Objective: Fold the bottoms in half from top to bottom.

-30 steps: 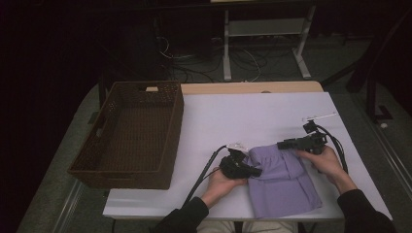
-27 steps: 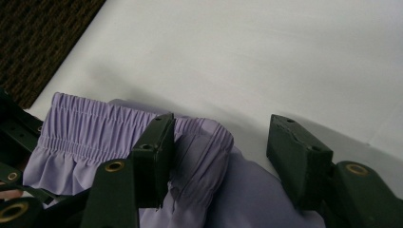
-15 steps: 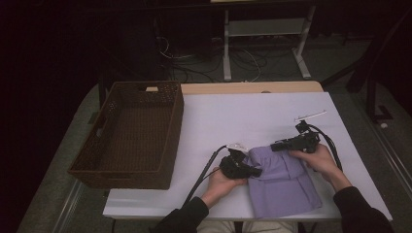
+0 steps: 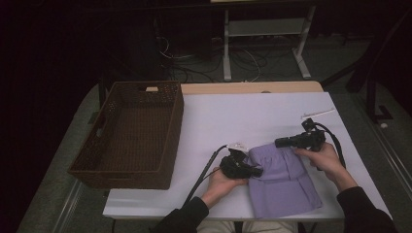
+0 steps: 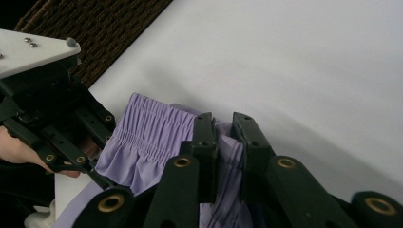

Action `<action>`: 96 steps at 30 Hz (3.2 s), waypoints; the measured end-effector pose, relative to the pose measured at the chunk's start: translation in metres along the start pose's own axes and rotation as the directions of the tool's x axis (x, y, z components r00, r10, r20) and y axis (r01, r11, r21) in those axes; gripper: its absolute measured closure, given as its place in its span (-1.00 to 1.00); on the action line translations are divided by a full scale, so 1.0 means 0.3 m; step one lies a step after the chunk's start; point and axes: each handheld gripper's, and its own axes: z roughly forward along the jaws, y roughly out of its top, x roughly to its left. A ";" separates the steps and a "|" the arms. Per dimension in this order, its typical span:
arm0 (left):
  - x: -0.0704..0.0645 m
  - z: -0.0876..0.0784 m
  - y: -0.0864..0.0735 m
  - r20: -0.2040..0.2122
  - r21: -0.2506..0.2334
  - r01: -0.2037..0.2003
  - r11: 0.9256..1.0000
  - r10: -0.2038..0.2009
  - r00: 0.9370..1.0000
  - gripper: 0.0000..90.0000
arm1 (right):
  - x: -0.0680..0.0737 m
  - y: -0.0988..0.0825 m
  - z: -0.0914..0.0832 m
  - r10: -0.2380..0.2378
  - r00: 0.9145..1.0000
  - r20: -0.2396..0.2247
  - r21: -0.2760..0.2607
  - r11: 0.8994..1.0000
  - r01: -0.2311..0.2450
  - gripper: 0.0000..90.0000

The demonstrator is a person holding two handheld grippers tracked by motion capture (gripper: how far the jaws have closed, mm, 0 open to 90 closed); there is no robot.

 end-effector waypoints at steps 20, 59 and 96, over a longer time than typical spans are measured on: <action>-0.041 -0.159 0.041 -0.048 -0.128 -0.003 0.992 -0.003 0.999 -0.03 | 0.144 -0.111 -0.107 -0.086 0.996 0.011 -0.091 0.992 0.087 0.79; -0.030 -0.167 0.042 -0.055 -0.138 0.010 0.990 -0.018 0.998 -0.17 | 0.248 -0.388 -0.185 -0.141 0.990 -0.015 0.076 0.987 0.142 0.68; -0.010 -0.201 0.054 -0.068 -0.169 0.028 0.985 -0.040 0.997 -0.17 | 0.321 -0.136 0.024 -0.207 0.969 -0.139 0.068 0.974 0.218 0.98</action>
